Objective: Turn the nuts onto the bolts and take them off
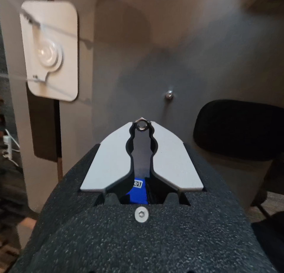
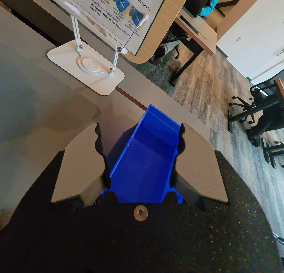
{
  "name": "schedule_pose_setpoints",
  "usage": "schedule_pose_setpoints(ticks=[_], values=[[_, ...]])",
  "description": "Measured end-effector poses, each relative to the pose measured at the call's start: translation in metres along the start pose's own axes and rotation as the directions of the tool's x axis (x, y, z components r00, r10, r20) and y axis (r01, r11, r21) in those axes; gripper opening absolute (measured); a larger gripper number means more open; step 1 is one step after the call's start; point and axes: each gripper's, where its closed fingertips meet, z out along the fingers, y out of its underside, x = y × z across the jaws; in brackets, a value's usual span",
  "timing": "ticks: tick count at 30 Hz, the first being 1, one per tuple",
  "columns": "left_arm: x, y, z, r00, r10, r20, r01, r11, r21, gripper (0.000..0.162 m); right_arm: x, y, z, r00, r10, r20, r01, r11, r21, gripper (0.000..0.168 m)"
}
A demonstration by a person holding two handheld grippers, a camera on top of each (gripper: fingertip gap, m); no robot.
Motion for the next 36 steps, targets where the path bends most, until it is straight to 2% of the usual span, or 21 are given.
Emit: schedule_pose_setpoints(ticks=[6,13,19,23,36], values=[[0.034,-0.05,0.032,0.986,0.166,-0.019,-0.166,0.986,-0.017,0.017,0.0,0.002,-0.005,1.0,-0.015,0.016,0.015,1.0,0.013,0.096],[0.068,-0.078,0.079,0.957,0.274,-0.094,-0.279,0.959,-0.055,0.017,0.007,0.009,-0.009,1.0,-0.005,0.028,0.005,1.0,0.015,0.096],[0.086,-0.082,0.13,0.951,0.221,-0.217,-0.245,0.965,-0.089,0.017,0.013,0.017,-0.009,0.999,0.015,0.031,-0.015,1.0,0.006,0.096],[0.088,-0.078,0.154,0.952,0.179,-0.247,-0.215,0.968,-0.128,0.017,0.014,0.019,-0.011,0.999,0.018,0.03,-0.018,1.0,0.006,0.096],[0.076,-0.069,0.185,0.974,0.095,-0.206,-0.135,0.972,-0.192,0.017,0.015,0.021,-0.012,1.0,0.013,0.024,-0.013,1.0,-0.002,0.096]])
